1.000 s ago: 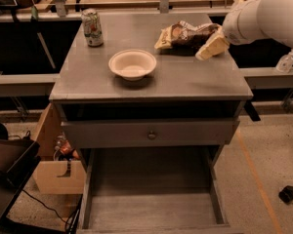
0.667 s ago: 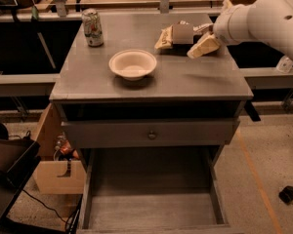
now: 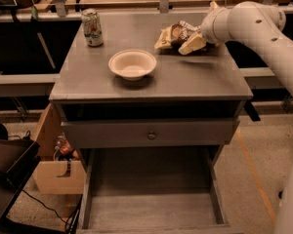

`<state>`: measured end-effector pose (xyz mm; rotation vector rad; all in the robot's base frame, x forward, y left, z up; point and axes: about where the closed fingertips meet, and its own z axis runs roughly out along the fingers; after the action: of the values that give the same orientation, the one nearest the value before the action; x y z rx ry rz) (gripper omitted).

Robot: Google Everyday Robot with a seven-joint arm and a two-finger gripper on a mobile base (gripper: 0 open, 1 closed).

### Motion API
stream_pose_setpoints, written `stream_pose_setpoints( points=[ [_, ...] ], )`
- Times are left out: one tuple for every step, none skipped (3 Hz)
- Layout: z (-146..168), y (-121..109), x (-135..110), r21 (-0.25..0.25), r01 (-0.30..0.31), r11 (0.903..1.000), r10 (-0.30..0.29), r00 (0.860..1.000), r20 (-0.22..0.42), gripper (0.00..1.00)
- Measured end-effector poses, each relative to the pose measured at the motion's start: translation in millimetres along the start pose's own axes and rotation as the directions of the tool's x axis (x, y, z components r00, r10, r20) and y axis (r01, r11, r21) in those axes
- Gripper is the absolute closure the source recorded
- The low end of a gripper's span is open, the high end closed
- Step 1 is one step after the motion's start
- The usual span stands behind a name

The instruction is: Place brown chip bag into middle drawer

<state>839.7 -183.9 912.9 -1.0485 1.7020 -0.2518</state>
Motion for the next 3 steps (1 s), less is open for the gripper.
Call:
stream_pose_setpoints(
  points=[
    [36,-7,2,0.032,0.059,0.9978,-0.057,0.998,-0.038,0.03],
    [53,-5,9,0.032,0.106,0.9938,-0.103,0.991,-0.091,0.25],
    [55,-4,10,0.029,0.109,0.9936,-0.106,0.990,-0.093,0.47]
  ],
)
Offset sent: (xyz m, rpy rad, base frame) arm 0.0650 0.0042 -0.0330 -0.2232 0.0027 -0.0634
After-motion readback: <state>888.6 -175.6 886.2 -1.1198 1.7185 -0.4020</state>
